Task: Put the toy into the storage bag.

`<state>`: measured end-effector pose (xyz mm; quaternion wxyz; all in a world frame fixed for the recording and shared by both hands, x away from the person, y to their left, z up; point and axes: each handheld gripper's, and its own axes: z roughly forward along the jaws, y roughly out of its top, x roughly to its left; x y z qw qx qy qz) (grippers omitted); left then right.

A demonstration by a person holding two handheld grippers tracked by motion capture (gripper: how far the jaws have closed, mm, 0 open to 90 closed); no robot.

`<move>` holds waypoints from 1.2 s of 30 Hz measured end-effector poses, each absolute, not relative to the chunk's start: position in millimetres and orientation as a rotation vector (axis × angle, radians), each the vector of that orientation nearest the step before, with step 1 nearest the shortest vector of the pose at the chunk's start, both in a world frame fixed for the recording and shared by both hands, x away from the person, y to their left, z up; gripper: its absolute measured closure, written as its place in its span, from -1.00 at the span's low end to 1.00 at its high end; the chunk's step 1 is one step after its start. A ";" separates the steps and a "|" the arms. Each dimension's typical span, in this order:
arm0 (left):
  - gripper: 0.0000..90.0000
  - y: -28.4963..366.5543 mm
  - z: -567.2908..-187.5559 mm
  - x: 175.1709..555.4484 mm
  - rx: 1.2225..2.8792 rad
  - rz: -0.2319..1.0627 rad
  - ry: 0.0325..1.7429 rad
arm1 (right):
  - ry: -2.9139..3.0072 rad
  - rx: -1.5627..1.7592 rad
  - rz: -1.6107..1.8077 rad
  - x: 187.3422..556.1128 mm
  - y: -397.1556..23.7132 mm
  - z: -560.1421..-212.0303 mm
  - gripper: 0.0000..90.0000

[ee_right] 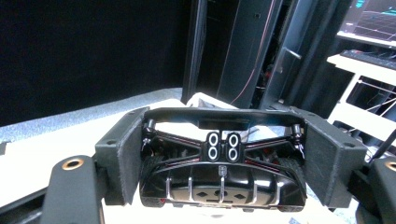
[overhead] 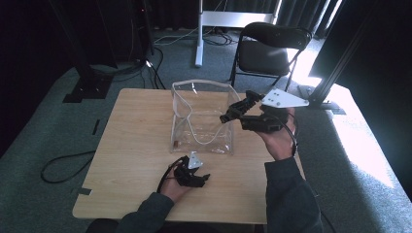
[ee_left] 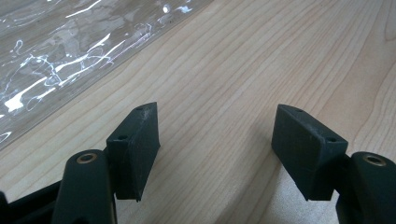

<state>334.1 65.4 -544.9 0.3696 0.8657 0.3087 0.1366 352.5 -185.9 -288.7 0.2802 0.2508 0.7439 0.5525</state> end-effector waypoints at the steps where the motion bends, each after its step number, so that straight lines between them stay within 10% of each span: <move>1: -0.28 65.4 -544.9 334.1 2.222 0.351 0.792 | 1.999 0.671 1.478 353.8 -183.3 -289.8 -0.45; 36: -0.28 69.9 -544.6 335.5 2.206 0.321 0.805 | 2.195 0.634 1.461 365.5 -138.1 -339.2 -0.46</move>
